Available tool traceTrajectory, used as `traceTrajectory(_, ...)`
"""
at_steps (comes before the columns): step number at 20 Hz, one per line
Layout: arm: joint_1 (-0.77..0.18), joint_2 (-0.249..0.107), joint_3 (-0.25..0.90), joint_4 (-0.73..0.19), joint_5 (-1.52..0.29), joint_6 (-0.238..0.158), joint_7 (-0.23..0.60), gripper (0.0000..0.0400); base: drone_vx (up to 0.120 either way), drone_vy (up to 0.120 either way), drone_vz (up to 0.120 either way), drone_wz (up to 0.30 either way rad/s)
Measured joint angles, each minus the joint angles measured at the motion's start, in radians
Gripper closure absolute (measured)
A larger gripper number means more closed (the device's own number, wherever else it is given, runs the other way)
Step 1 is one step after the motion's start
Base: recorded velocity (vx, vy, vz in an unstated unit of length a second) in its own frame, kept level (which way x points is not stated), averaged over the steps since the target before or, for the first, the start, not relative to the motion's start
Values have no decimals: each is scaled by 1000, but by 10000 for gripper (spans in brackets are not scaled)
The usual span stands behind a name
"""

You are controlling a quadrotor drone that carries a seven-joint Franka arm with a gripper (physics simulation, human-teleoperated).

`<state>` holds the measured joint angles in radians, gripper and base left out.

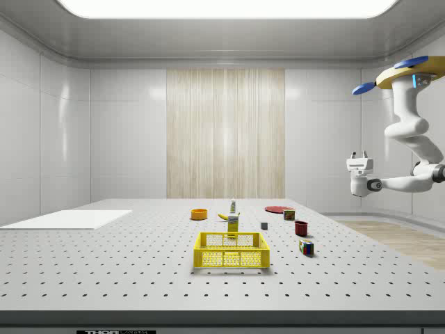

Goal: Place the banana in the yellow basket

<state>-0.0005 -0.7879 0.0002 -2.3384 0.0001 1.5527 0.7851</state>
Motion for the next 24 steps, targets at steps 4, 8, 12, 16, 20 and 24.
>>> traceTrajectory(4, -2, 13, 1, 85, 1, -69, -1, 0, 0, -120, 0, 0)
traceTrajectory(8, -3, 40, 2, 170, 1, -124, -2, 0, 0, -120, 0, 0)
traceTrajectory(12, -4, 65, 3, 236, 2, -162, -2, 0, 0, -120, 0, 0)
traceTrajectory(16, -5, 79, 3, 273, 2, -182, -3, 0, 0, -120, 0, 0)
traceTrajectory(20, -6, 84, 3, 289, 2, -189, -3, 0, 0, -120, 0, 0)
traceTrajectory(24, -7, 85, 4, 295, 2, -191, -3, 0, 0, -120, 0, 0)
